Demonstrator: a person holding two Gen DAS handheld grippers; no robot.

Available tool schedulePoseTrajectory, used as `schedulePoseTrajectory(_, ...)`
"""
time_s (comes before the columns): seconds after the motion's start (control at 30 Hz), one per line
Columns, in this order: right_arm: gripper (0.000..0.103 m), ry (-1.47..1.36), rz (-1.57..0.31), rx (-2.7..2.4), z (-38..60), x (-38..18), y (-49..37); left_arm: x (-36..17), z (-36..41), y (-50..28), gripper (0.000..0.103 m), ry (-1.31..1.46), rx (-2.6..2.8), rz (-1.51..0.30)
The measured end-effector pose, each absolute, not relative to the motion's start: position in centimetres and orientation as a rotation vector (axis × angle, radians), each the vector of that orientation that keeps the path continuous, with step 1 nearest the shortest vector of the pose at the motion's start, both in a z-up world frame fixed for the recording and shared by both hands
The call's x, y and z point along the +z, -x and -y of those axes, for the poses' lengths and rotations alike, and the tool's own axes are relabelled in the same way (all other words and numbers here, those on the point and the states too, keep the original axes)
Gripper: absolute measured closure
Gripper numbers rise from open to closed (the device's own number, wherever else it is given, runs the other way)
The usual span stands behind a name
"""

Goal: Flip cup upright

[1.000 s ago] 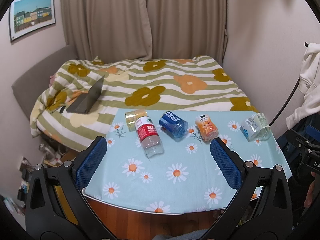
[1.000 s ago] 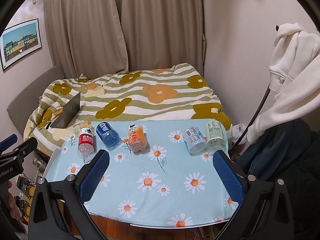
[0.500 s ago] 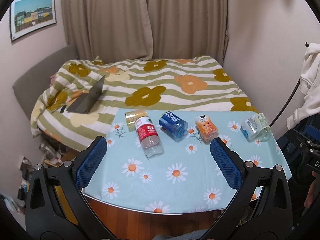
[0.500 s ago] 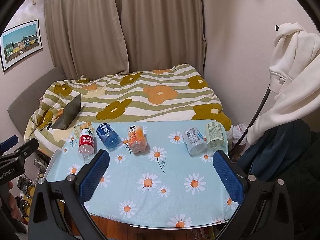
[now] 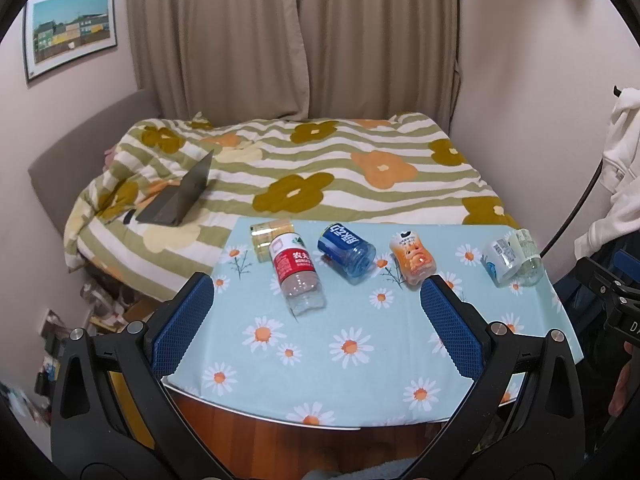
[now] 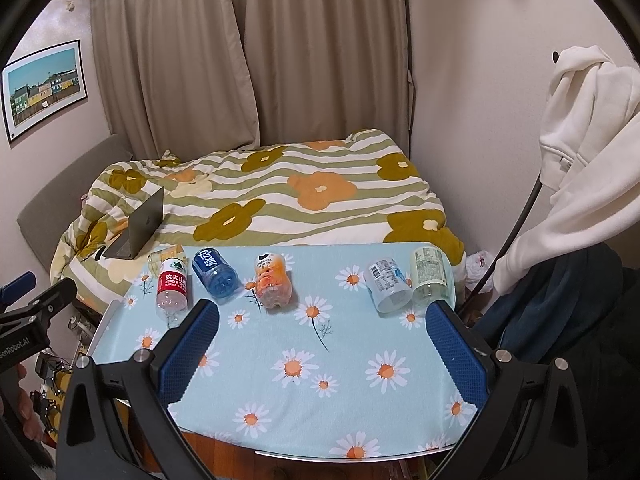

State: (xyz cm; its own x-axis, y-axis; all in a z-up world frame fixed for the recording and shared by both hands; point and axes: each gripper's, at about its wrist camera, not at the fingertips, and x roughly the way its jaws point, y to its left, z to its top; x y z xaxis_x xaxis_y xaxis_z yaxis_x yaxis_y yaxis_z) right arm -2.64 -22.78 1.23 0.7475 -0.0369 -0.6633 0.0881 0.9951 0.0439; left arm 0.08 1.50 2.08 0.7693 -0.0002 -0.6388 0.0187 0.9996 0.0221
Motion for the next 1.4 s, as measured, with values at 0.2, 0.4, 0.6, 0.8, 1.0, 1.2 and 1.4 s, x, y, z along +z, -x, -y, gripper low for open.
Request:
schedulePoseTrajectory(0.2, 0.0, -0.074, -0.724, -0.069, 22.9, 1.2, 2.6, 2.4, -1.6, -0.1, 0.0, -0.026, -0.01, -0.696)
schedulePoseTrajectory(0.4, 0.0, -0.075, -0.729, -0.064, 23.2, 1.2, 2.1, 2.7, -1.4, -0.7, 0.0, -0.028, 0.004, -0.716)
schedulePoseTrajectory(0.6, 0.0, -0.047, -0.724, -0.067, 24.0, 2.1, 1.7, 1.6, -0.2, -1.7, 0.0, -0.01, 0.03, -0.728)
schedulePoseTrajectory(0.8, 0.0, -0.027, -0.72, -0.039, 25.3, 1.3, 0.4, -0.4, -0.4, -4.7, 0.0, -0.004, 0.062, -0.791)
schedulePoseTrajectory(1.0, 0.0, -0.024, -0.81, -0.021, 25.3, -1.2, -2.8, -3.5, -2.1, -9.6, 0.0, 0.034, 0.072, -0.905)
schedulePoseTrajectory(1.2, 0.0, 0.001, -0.885, -0.019, 24.0, -4.2, -6.4, -6.9, -3.8, -15.1, 0.0, 0.049, 0.057, -0.986)
schedulePoseTrajectory(1.4, 0.0, -0.038, -0.949, -0.021, 22.1, -6.9, -10.9, -11.5, -5.1, -20.4, 0.0, 0.064, 0.054, -1.112)
